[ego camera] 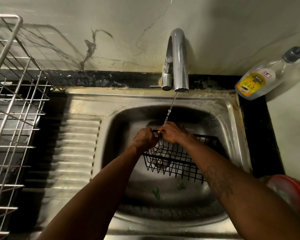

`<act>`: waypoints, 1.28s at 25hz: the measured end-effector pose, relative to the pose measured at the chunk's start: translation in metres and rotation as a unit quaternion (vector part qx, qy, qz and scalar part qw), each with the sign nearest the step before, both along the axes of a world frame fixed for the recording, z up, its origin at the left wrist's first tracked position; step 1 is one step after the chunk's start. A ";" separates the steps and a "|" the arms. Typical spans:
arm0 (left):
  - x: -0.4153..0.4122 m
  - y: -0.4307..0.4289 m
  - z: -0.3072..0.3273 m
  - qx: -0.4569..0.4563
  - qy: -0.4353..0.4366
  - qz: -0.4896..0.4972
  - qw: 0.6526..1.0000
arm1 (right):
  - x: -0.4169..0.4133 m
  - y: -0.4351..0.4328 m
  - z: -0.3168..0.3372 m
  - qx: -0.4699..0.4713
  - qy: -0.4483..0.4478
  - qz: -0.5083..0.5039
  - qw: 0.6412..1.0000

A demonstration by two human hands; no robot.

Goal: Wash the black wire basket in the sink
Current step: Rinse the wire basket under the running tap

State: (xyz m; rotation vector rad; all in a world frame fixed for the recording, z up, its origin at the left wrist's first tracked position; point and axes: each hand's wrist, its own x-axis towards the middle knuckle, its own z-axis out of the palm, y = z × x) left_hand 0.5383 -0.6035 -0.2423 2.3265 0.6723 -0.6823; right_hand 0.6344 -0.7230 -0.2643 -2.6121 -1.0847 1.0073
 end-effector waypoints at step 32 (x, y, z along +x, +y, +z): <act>-0.026 0.051 0.007 -0.018 0.032 0.188 0.981 | 0.060 -0.051 -0.013 -0.023 0.073 -0.071 0.995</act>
